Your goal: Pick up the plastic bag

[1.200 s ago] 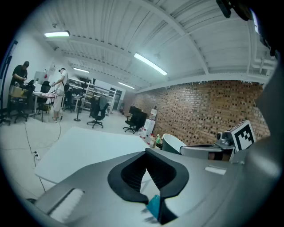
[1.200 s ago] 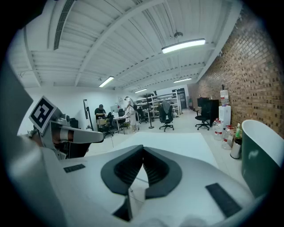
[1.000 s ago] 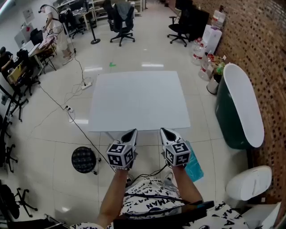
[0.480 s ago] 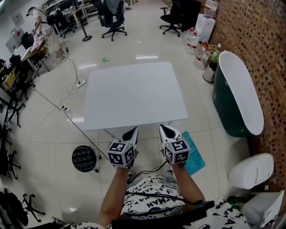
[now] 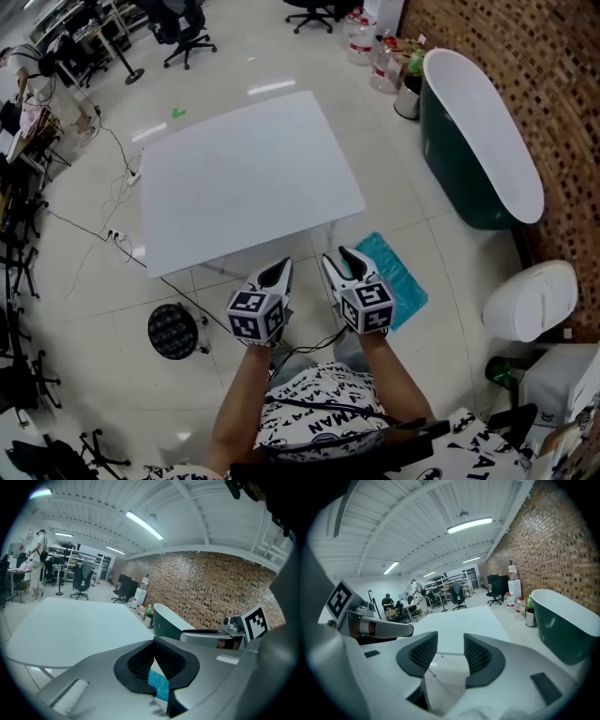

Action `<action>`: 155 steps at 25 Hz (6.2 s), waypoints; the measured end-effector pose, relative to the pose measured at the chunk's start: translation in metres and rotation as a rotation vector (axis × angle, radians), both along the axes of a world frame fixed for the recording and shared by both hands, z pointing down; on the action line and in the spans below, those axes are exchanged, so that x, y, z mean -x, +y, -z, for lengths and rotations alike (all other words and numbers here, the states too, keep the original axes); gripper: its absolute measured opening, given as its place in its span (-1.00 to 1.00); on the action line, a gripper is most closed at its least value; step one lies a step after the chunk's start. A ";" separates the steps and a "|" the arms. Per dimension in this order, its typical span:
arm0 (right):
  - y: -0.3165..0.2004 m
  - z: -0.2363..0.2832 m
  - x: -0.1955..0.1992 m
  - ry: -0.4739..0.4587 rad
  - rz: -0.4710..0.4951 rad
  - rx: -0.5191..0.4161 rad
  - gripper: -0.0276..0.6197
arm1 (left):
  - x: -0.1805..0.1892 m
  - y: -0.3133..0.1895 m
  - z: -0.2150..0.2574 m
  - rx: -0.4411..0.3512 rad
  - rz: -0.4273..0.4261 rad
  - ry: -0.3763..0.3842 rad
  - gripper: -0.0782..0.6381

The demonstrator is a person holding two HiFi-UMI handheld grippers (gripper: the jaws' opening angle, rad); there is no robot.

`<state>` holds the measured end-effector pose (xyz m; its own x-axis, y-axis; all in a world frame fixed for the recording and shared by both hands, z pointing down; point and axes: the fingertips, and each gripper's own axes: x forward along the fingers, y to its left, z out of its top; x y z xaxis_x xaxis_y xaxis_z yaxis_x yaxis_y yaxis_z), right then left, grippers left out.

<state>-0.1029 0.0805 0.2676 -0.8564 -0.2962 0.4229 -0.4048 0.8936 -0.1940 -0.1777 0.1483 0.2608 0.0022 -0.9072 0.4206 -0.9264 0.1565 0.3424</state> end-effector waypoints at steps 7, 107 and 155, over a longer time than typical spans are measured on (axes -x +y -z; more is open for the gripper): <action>-0.031 -0.046 -0.070 0.061 -0.121 0.106 -0.22 | -0.070 -0.047 -0.039 0.098 -0.135 0.012 -0.78; -0.207 -0.438 -0.218 0.191 -0.312 0.202 -0.89 | -0.214 -0.205 -0.394 0.347 -0.344 0.124 -0.78; -0.044 0.141 0.078 -0.161 0.097 -0.252 -0.89 | 0.136 0.071 0.077 -0.132 0.356 -0.157 -0.78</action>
